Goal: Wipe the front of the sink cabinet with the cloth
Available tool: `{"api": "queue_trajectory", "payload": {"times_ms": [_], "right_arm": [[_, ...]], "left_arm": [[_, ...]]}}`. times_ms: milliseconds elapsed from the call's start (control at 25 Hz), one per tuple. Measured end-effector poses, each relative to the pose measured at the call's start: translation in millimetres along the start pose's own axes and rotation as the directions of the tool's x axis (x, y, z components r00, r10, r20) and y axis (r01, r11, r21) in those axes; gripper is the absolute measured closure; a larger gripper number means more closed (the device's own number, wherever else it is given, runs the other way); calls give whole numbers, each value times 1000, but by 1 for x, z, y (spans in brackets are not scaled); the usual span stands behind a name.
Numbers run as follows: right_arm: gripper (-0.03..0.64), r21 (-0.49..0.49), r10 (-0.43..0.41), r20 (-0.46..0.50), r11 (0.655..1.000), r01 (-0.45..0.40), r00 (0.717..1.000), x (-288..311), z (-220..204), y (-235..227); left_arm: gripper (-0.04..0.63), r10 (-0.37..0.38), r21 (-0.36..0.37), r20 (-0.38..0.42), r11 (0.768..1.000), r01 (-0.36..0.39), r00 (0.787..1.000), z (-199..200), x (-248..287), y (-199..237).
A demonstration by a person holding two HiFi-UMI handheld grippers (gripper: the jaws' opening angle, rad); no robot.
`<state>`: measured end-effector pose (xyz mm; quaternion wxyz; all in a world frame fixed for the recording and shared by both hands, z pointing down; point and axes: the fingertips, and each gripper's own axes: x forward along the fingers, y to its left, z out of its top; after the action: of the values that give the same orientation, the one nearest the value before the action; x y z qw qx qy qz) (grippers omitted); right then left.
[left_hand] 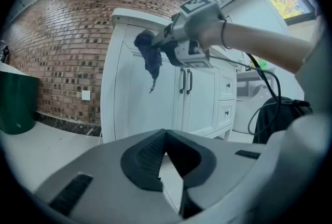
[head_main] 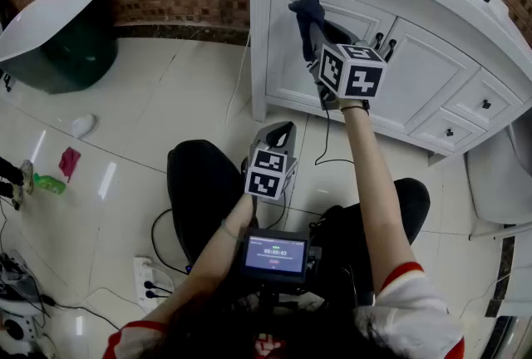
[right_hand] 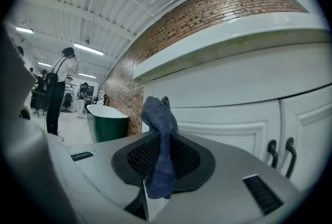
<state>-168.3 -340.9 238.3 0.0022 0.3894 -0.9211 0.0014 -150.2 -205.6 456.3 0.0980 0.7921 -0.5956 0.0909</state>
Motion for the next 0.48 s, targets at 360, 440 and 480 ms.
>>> {"api": "queue_trajectory", "payload": {"times_ms": [360, 440, 480], "right_arm": [[555, -36, 32, -48, 999, -33, 998, 55, 6, 19], [555, -41, 12, -51, 999, -14, 999, 51, 4, 4], [555, -42, 1, -52, 999, -3, 999, 46, 3, -5]], "left_arm": [[575, -5, -29, -39, 1000, 4, 999, -10, 8, 1], [575, -3, -28, -32, 1000, 2, 999, -9, 9, 1], [575, -1, -28, -31, 1000, 1, 1000, -9, 9, 1]]}}
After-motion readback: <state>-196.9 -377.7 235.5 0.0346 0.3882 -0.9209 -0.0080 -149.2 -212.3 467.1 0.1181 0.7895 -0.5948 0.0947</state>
